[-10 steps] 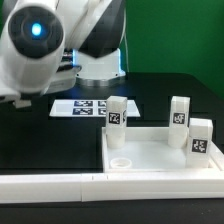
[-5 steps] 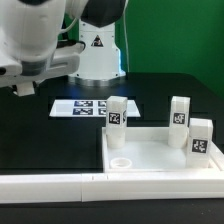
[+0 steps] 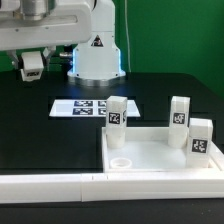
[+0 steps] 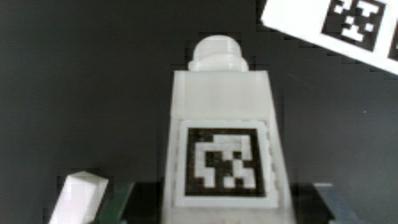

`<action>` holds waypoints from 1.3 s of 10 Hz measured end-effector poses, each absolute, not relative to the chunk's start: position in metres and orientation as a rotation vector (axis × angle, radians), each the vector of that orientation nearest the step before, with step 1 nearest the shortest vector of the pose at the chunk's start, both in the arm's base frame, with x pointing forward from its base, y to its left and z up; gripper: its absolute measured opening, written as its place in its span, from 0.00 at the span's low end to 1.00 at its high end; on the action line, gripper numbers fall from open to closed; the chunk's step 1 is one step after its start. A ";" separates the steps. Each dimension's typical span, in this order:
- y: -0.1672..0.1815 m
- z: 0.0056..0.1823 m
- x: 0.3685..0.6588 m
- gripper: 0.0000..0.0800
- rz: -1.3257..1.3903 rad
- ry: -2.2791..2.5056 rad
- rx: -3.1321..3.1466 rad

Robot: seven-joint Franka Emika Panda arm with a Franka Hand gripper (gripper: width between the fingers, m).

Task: Assemble square table

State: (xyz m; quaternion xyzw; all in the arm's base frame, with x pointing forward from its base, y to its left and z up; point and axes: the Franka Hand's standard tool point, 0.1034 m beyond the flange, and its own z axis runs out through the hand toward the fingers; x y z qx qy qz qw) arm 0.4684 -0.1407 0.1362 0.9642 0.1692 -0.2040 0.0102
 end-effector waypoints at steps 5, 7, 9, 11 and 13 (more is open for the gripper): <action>-0.100 0.152 0.538 0.36 -0.130 0.416 3.052; -0.073 0.170 0.579 0.36 0.109 0.256 3.058; -0.088 0.165 0.575 0.36 0.337 0.312 3.010; -0.102 0.167 0.576 0.36 0.544 0.346 2.914; -0.106 0.165 0.572 0.36 0.611 0.328 2.874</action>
Offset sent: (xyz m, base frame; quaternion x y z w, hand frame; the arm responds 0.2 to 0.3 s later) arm 0.0635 0.0536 0.0115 -0.0120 0.2062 0.0691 0.9760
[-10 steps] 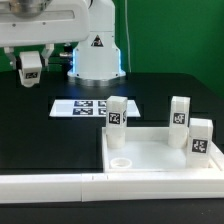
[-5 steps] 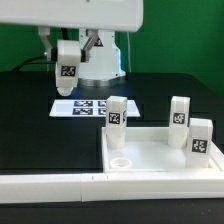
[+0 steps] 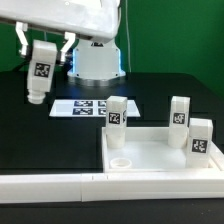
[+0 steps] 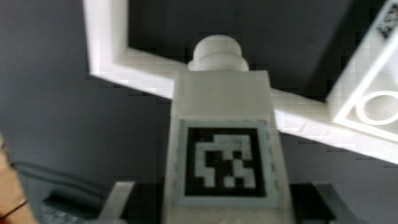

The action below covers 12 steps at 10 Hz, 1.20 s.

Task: Assemble square table

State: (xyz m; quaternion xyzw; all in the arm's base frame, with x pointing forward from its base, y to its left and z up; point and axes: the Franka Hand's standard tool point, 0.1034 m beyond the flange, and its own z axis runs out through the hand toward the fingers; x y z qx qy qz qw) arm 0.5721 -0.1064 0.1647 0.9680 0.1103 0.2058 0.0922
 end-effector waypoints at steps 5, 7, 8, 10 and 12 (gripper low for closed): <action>-0.004 0.170 0.637 0.36 0.657 -0.082 3.056; -0.013 0.164 0.633 0.36 0.686 0.011 3.017; -0.013 0.165 0.634 0.36 0.690 0.012 3.016; -0.013 0.162 0.633 0.36 0.684 0.013 3.017; -0.016 0.149 0.628 0.36 0.717 0.045 3.016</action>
Offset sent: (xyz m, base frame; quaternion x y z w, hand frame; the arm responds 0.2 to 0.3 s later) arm 0.0672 0.0811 0.0088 0.0398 0.0473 0.1153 0.9914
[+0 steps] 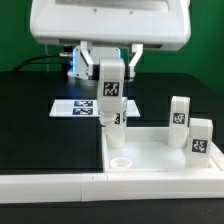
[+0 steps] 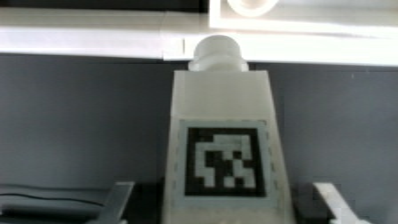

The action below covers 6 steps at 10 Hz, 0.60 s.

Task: Assemble square table

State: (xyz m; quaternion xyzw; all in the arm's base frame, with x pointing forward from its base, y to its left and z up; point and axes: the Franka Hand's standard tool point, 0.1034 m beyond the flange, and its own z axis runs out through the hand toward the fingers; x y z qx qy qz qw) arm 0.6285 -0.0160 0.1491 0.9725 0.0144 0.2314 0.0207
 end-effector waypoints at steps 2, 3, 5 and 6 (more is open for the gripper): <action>-0.005 0.138 0.636 0.36 0.832 0.037 2.993; -0.008 0.135 0.637 0.36 0.853 0.025 2.982; -0.009 0.123 0.633 0.36 0.834 0.027 2.982; -0.008 0.118 0.631 0.36 0.831 0.029 2.980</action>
Offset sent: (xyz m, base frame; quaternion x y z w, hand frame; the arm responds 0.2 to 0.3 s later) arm 0.0105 0.0022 -0.0114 -0.0030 0.0397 0.0320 0.9987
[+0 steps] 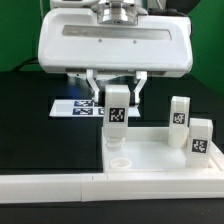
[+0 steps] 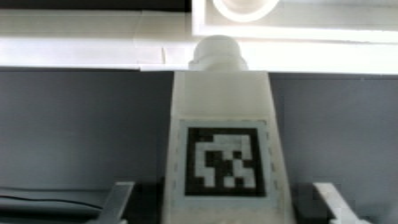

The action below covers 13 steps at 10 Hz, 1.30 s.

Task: Assemble square table

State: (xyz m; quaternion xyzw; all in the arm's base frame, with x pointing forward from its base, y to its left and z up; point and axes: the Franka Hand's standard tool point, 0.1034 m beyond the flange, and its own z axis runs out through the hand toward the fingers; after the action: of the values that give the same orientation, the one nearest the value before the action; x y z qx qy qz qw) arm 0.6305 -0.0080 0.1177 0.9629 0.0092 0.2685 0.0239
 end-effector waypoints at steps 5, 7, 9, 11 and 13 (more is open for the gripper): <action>0.004 0.096 0.620 0.36 0.797 0.049 2.989; 0.004 0.092 0.620 0.36 0.788 0.050 2.991; 0.005 0.084 0.620 0.36 0.779 0.054 2.992; 0.003 0.080 0.620 0.36 0.788 0.053 2.983; 0.000 0.080 0.623 0.36 0.826 0.048 2.960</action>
Offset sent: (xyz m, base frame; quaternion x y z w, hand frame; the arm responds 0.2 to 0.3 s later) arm 0.0033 0.0108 -0.0071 -0.0008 0.0109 0.0154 0.9998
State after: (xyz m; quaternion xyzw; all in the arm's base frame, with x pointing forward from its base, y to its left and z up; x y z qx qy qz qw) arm 0.6227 -0.0003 0.0801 0.9625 0.0157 0.2686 0.0342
